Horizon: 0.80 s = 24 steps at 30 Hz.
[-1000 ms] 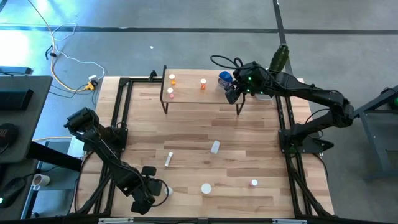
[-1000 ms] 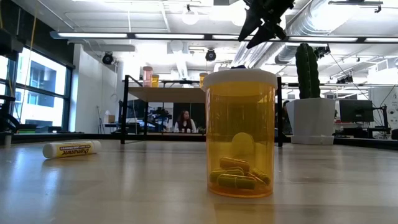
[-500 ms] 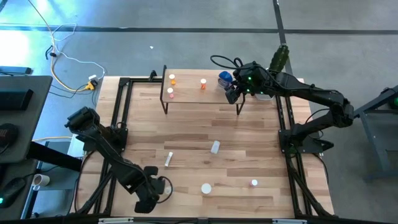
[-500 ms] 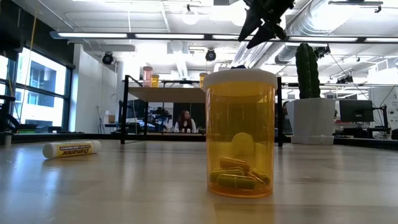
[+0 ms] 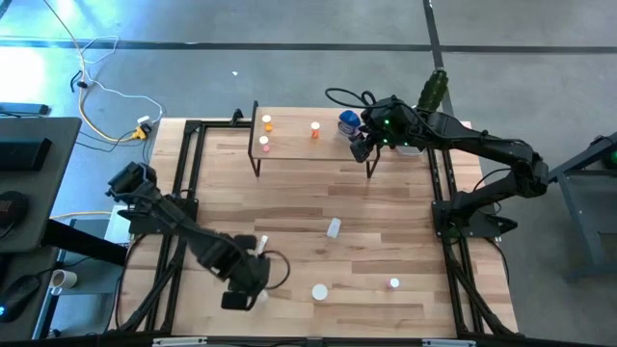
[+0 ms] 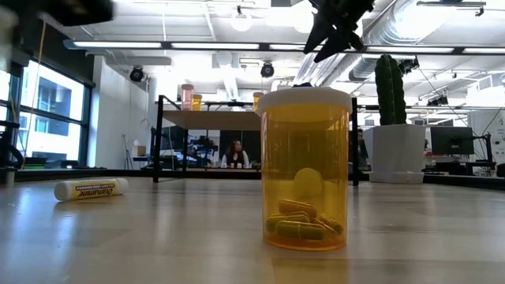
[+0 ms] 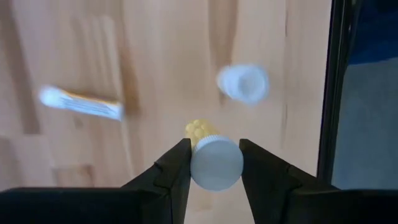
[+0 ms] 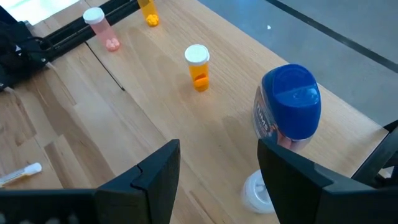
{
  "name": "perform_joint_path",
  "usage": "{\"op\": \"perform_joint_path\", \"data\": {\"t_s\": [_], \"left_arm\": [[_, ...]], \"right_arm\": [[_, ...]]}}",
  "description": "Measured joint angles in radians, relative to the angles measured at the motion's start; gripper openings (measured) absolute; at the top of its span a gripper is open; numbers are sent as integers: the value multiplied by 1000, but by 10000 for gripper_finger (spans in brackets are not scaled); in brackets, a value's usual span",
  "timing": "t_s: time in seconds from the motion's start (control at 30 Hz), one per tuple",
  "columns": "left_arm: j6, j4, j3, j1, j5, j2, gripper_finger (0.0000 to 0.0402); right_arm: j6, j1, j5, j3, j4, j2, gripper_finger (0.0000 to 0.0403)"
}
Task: Pick and place medicine bottles onto shelf by color
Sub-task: Put the yellow pill bottle on the shelf
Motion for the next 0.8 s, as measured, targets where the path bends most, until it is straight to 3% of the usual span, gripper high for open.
{"op": "perform_joint_path", "data": {"t_s": [0.3,0.8], "left_arm": [[283,-11,89,213,-17,0,117],[807,-67,280,706,-29,0,117]], "right_arm": [[-15,0,0,0,0,0,206],[21,0,0,0,-8,0,206]]}}
